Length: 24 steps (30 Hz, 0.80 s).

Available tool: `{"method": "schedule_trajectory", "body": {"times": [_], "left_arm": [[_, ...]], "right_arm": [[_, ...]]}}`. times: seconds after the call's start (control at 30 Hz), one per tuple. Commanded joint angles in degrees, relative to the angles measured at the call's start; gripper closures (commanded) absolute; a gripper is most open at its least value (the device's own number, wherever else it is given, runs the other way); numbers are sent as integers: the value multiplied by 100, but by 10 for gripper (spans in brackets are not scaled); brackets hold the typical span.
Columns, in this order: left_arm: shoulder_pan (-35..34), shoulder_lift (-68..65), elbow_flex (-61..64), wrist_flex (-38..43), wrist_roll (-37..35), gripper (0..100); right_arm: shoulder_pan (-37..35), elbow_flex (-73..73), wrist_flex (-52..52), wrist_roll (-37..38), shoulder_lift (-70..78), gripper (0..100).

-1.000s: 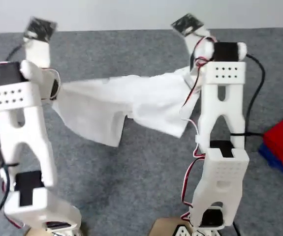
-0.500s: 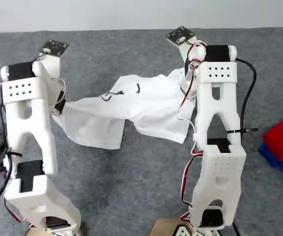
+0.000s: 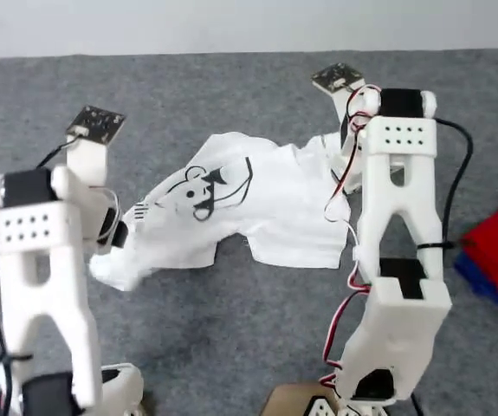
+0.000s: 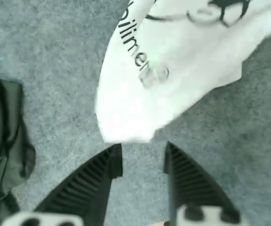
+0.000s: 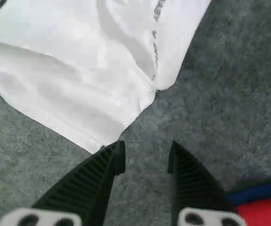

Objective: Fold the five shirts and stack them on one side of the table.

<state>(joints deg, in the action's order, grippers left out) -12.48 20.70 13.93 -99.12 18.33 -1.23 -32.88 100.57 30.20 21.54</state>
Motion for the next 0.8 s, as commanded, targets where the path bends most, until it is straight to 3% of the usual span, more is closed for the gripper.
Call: {"method": "schedule_trajectory", "body": {"times": [0.0,0.23,0.47,0.77], "left_arm": [[-70,598,136,-132,44,828],[-448,1380,558,-79,9,829],[-1688,1697,1393,369,0,830],[-2664,1697,1947,615,44,830]], "right_arm": [[84,97,233,-114,-734,799],[145,774,242,-132,-1859,799],[13,2233,233,-255,-2642,800],[-734,3552,-163,-334,-2079,800]]}}
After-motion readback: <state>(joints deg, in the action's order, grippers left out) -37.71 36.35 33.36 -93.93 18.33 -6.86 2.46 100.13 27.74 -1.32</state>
